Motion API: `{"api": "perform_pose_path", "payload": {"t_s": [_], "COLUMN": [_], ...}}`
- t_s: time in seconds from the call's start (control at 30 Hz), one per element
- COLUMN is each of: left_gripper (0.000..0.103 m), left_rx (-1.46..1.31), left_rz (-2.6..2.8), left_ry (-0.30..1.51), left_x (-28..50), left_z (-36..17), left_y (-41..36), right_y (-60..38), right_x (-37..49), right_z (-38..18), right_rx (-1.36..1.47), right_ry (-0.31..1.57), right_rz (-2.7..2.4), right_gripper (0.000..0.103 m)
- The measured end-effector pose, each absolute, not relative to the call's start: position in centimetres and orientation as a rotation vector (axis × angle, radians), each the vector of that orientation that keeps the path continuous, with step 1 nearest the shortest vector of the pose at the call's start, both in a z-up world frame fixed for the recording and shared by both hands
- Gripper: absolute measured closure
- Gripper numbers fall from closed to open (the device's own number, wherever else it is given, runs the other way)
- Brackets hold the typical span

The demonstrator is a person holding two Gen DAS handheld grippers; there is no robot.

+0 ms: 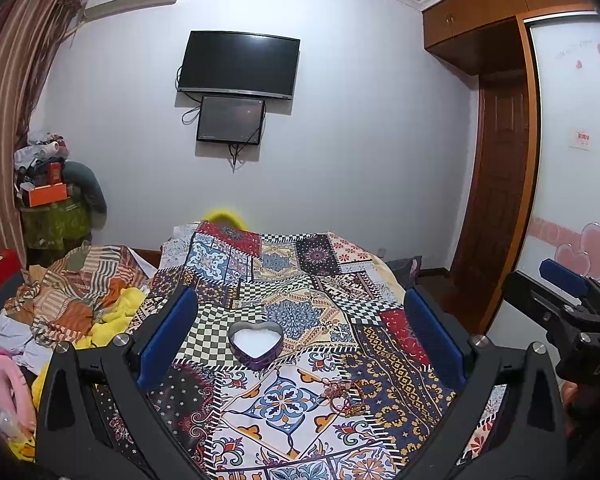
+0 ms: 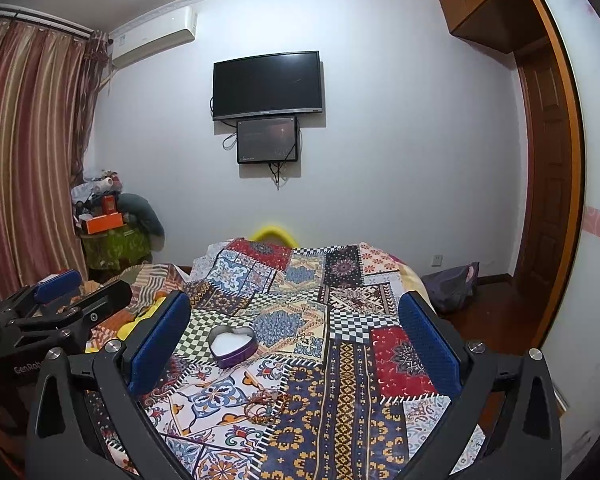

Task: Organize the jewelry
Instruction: 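Move both grippers down toward the jewelry pile beside the purple heart tin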

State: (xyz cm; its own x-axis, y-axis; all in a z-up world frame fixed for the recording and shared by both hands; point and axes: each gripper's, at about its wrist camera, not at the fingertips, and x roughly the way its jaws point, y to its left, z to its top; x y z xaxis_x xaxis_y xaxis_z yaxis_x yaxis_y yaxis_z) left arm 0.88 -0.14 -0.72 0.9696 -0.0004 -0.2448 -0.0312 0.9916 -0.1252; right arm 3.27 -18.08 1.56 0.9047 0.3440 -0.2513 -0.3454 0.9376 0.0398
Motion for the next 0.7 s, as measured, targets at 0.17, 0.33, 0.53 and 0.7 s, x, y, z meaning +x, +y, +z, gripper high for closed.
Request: {"api": "perform_pose_path", "payload": {"t_s": [0.17,0.33,0.53,0.7], "left_gripper": [0.000,0.000,0.000,0.007], "left_rx": [-0.132,-0.141,-0.153,-0.162], "left_rz": [0.020,0.033,0.065,0.065], "left_ry": [0.261,0.309,0.390,0.516], "left_x": [1.6,3.4,5.9,8.4], "left_z": [-1.3,-2.7,-5.4,-8.8], "left_y": [0.2,0.6,1.2,1.8], "right_y": [-17.9,-17.6,-17.6,-17.3], "right_x": [3.9,5.9,8.6,11.0], "right_z": [0.9,-1.0,-4.2,-7.7], "right_rx": [-0.008,-0.024,-0.050,-0.095], "right_ry": [0.282,0.341,0.440,0.557], "right_rz": [0.355,0.340,0.317,0.317], "right_gripper": [0.000,0.000,0.000,0.000]}}
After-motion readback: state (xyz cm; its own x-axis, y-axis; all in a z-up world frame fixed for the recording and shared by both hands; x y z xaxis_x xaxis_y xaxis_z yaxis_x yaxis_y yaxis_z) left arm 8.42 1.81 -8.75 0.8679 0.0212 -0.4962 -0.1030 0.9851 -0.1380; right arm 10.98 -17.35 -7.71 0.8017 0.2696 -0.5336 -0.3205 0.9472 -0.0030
